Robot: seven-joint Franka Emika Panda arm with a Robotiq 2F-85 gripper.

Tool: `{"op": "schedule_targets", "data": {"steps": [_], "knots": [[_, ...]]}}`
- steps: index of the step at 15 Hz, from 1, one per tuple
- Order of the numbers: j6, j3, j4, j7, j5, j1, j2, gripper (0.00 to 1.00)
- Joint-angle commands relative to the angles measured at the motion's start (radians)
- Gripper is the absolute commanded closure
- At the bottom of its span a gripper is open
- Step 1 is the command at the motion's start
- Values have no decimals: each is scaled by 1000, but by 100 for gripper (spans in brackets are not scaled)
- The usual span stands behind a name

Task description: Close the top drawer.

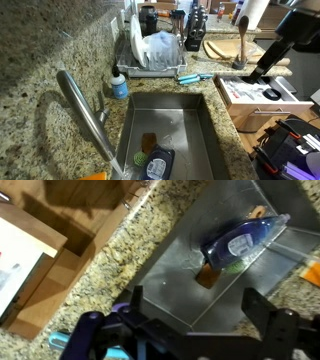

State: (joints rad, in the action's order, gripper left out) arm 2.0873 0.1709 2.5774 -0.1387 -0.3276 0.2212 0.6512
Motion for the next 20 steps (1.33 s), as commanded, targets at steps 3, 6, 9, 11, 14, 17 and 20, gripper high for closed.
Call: {"op": "schedule_targets", "data": {"steps": [3,6,9,11,14,17,20], "knots": [[238,37,186,-156,21,-87,-207,0],[290,43,170,-268,-67,-40,-362,0],[280,31,187,-246,-39,-43,-346,0],[286,19,222,-357,61,-124,-381,0],[242,-36,218,-452,246,-253,-393,0],[232,-65,214,-471,310,-271,-388,0],[211,-96,213,-490,372,-327,-391,0]]}}
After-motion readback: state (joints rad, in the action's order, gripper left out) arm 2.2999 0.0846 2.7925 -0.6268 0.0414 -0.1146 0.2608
